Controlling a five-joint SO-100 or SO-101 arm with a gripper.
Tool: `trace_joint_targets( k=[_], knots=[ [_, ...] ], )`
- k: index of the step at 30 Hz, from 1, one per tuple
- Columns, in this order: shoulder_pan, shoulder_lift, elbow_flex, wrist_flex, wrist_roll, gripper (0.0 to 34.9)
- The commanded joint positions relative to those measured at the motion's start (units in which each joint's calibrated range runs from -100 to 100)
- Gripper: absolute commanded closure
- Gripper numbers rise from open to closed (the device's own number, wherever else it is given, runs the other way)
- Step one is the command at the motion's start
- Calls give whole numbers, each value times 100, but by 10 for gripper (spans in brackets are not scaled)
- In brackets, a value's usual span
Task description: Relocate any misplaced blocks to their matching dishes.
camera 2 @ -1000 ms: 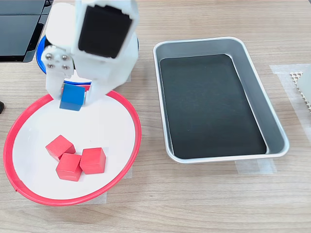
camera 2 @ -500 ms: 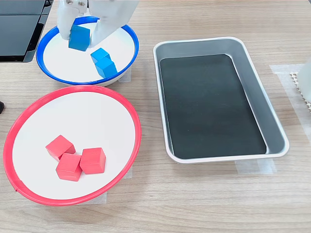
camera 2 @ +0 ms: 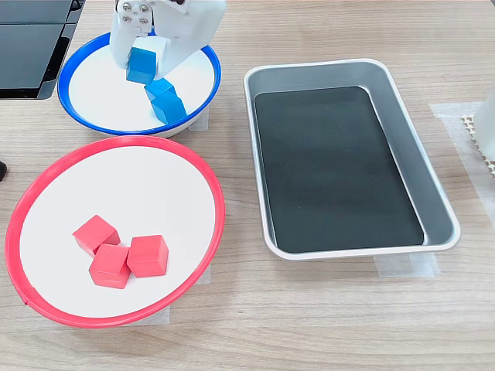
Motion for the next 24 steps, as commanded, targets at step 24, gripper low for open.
trace_joint_targets(
  k=[24],
  knots=[
    [-272,927,-1275,19,342,307]
  ],
)
